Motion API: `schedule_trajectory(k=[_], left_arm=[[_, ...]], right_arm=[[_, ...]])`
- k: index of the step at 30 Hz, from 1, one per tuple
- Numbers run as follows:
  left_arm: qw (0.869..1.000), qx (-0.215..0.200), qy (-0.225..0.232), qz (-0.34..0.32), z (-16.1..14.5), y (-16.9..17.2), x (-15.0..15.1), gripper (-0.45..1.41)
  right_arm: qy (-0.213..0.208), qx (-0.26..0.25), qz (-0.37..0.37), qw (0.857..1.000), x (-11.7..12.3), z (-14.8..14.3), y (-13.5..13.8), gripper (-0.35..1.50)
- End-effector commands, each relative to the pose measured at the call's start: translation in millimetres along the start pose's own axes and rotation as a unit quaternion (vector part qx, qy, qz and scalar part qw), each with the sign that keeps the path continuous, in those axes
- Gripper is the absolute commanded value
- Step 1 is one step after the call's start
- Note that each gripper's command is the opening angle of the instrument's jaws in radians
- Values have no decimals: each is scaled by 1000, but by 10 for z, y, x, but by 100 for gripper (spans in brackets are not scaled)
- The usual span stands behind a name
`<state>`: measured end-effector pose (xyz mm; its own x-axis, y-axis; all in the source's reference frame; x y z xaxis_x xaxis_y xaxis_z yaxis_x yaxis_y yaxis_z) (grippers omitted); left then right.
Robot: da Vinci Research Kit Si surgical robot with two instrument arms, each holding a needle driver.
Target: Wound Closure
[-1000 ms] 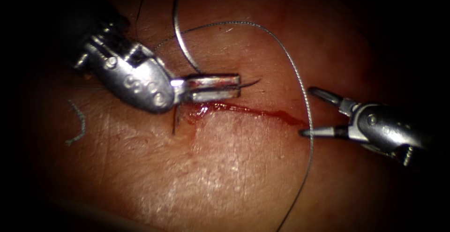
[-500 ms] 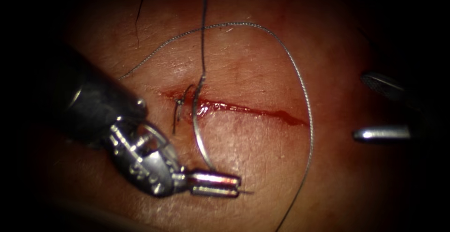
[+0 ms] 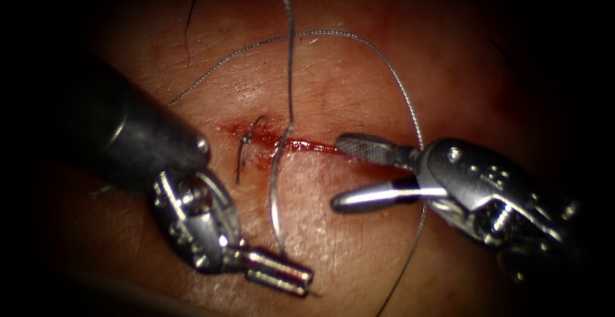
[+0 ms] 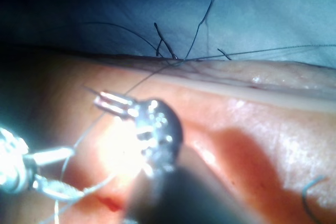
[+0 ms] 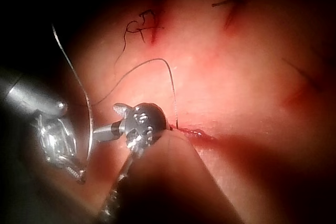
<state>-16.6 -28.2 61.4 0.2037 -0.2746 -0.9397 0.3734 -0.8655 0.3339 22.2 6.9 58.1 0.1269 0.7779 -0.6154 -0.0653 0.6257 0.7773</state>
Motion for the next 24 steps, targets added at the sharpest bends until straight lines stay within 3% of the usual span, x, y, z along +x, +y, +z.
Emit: schedule_trajectory(k=[1,5,10,24], left_arm=[[1000,-1,2,2,3,8,-2,-45],[1000,-6,10,20,5,7,-2,-45],[1000,-6,10,25,2,2,-9,-45],[1000,-6,11,25,6,-1,-10,-45]], right_arm=[[0,4,14,1000,-7,12,9,86],[49,87,91,991,-18,24,21,81],[57,138,128,980,-31,39,25,83],[86,156,135,975,-18,67,22,81]])
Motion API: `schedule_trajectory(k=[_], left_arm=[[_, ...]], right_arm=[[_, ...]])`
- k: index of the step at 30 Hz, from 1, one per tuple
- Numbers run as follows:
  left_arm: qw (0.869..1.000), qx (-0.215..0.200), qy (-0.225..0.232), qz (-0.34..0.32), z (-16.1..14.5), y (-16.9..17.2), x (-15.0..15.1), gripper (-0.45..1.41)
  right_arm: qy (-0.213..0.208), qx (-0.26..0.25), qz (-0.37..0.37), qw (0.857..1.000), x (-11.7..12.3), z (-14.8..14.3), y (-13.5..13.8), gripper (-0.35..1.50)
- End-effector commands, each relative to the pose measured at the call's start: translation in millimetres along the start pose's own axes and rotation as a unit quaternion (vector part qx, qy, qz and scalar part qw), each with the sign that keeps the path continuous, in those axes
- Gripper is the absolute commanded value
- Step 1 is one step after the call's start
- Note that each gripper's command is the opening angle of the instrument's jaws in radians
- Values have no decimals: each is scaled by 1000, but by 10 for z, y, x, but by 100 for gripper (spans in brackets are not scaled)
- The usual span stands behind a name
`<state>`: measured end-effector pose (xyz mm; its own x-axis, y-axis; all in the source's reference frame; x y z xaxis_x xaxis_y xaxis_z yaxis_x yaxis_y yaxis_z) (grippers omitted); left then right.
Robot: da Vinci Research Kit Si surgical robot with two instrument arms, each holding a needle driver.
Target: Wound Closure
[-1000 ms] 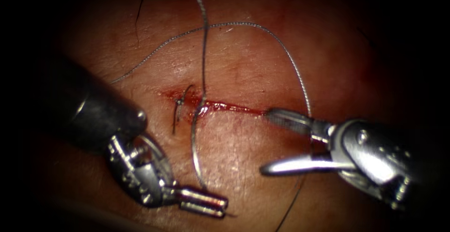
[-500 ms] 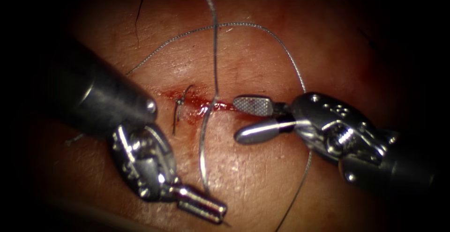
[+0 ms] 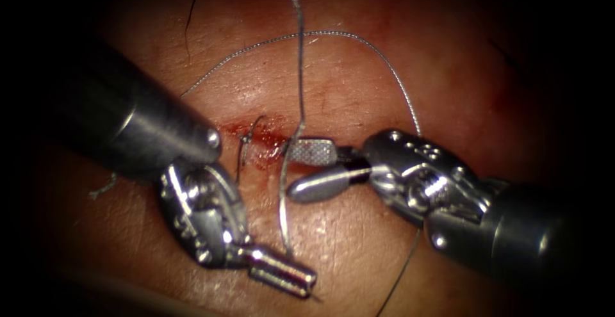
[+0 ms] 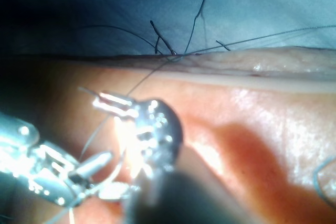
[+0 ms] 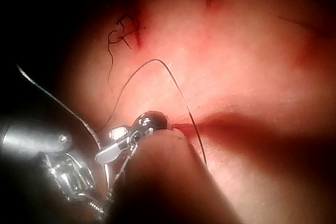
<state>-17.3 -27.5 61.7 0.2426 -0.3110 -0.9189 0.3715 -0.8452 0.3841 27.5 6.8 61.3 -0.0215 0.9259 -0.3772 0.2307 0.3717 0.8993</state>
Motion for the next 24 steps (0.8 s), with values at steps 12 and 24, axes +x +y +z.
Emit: schedule_trajectory(k=[12,24], left_arm=[[1000,-1,1,-1,7,6,-2,-45],[1000,-1,1,-1,10,5,-2,-45]], right_arm=[[19,10,4,1000,-6,18,6,15],[25,19,10,999,-8,24,-1,5]])
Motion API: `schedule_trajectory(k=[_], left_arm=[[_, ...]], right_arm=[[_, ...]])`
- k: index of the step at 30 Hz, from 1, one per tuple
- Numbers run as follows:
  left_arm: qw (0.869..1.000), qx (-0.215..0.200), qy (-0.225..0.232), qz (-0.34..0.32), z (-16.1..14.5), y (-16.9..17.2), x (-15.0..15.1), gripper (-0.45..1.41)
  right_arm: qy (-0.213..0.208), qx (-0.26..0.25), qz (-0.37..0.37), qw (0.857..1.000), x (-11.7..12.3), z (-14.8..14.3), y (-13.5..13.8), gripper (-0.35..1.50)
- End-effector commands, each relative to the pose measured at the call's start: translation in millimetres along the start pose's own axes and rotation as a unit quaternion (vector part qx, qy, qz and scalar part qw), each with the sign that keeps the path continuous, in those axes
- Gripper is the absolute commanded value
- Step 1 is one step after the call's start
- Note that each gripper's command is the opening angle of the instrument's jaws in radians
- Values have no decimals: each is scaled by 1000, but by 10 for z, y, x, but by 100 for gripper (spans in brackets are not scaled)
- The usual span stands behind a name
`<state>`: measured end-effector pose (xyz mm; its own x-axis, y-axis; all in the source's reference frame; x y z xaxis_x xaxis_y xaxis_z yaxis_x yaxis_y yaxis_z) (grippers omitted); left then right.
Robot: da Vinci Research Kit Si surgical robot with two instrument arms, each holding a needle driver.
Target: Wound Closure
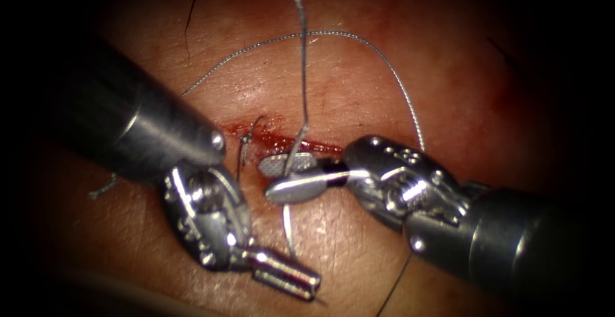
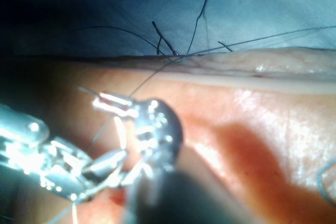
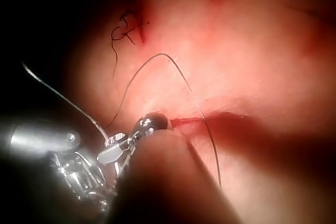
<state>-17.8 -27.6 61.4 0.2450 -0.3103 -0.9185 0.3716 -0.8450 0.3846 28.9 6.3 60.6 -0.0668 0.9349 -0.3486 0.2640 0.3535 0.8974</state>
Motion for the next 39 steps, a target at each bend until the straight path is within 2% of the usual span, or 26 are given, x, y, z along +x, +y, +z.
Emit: schedule_trajectory(k=[1,4,7,9,14,15,17,19,21,23,27,28,30,31,32,35,36,38,39], left_arm=[[1000,-1,0,-1,4,8,-4,-45],[1000,-1,0,-1,4,8,-4,-45],[1000,-1,0,-1,4,8,-3,-45],[1000,-1,1,-1,5,9,-2,-45],[1000,-2,2,-1,6,10,2,-45],[1000,3,3,-22,4,8,4,-42],[998,10,3,-55,-1,5,7,57],[993,24,-3,-115,-14,-4,14,94],[986,40,-8,-161,-25,-11,22,108],[976,60,-24,-209,-40,-17,34,115],[968,79,-43,-235,-51,-16,48,116],[962,94,-60,-249,-51,-13,50,115],[954,110,-77,-268,-48,-9,49,113],[944,128,-101,-287,-44,-5,46,110],[932,147,-124,-306,-41,-2,41,105],[914,176,-162,-327,-36,2,30,93],[902,194,-177,-342,-32,4,22,84],[887,216,-191,-361,-29,8,11,83],[873,237,-206,-373,-27,11,0,83]], right_arm=[[-1,3,2,1000,-6,8,3,5],[0,5,3,1000,-4,9,1,4],[-1,10,3,1000,-5,10,0,-35],[-6,19,4,1000,-6,10,-1,-35],[6,-2,-5,1000,0,7,3,-35],[10,-9,-14,1000,2,3,6,-35],[13,-16,-29,999,4,-1,9,-35],[18,-33,-66,997,8,-9,16,-35],[23,-46,-96,994,11,-16,21,-35],[23,-67,-150,986,16,-26,28,-35],[12,-97,-224,970,23,-36,36,-35],[6,-111,-264,958,28,-41,41,-35],[-1,-121,-306,944,32,-45,45,-35],[-8,-133,-353,926,38,-49,51,-35],[-12,-139,-377,916,42,-51,56,-35],[-20,-153,-401,903,48,-55,66,-35],[-26,-163,-412,896,51,-58,71,-35],[-29,-173,-428,887,55,-60,77,-35],[-31,-187,-439,878,55,-61,83,-35]])
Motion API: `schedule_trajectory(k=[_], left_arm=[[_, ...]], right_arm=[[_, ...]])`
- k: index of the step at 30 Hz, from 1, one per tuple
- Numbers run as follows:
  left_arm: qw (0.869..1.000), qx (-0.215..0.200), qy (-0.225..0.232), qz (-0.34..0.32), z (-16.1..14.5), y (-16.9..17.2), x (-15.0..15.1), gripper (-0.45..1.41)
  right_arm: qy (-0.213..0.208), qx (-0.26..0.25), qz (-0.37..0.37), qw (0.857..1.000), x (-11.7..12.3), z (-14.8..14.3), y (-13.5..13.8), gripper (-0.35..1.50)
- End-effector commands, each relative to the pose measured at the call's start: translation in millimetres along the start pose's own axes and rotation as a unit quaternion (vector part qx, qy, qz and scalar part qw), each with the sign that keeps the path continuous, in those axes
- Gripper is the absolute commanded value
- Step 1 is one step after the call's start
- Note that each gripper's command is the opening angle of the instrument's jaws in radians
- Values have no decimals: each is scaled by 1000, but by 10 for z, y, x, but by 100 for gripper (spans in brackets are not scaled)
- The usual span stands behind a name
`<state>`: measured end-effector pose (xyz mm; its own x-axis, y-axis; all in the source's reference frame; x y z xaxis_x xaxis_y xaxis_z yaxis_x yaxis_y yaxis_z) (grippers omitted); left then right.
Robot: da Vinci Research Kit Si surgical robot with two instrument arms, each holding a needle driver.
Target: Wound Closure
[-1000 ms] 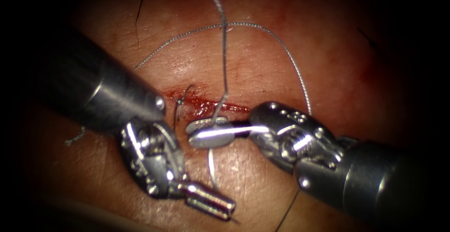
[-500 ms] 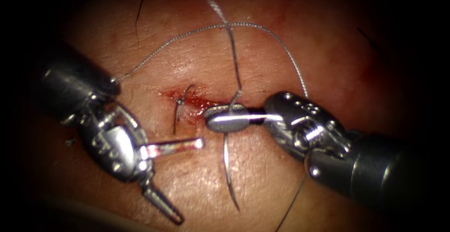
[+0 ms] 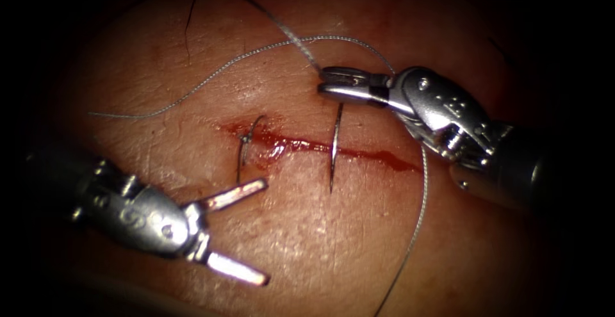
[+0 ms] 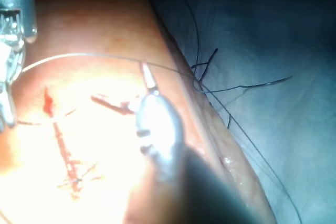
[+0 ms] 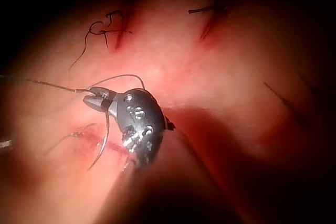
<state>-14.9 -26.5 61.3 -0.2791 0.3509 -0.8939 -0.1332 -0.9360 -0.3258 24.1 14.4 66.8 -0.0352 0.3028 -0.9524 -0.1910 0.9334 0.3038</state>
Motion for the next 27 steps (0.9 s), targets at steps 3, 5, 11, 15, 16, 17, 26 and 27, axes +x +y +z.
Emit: schedule_trajectory(k=[3,5,11,15,16,17,26,27], left_arm=[[999,46,-21,-11,7,-1,-23,76],[995,81,-33,-45,7,-9,-40,64],[989,108,-70,-73,9,-15,-79,56],[989,96,-80,-74,18,-12,-97,54],[990,91,-81,-74,21,-10,-99,54],[990,90,-82,-74,22,-9,-99,53],[990,82,-84,-75,26,-6,-98,47],[990,82,-84,-75,25,-6,-99,47]], right_arm=[[3,-15,-5,1000,-13,9,5,-35],[8,-22,-15,1000,-13,14,4,-35],[7,-21,-77,997,-12,35,0,-35],[9,-18,-169,985,-9,44,4,-35],[7,-19,-197,980,-7,44,6,-35],[6,-18,-206,978,-7,45,7,-35],[-3,-20,-304,953,-3,51,6,-35],[-4,-20,-318,948,-2,54,4,-35]])
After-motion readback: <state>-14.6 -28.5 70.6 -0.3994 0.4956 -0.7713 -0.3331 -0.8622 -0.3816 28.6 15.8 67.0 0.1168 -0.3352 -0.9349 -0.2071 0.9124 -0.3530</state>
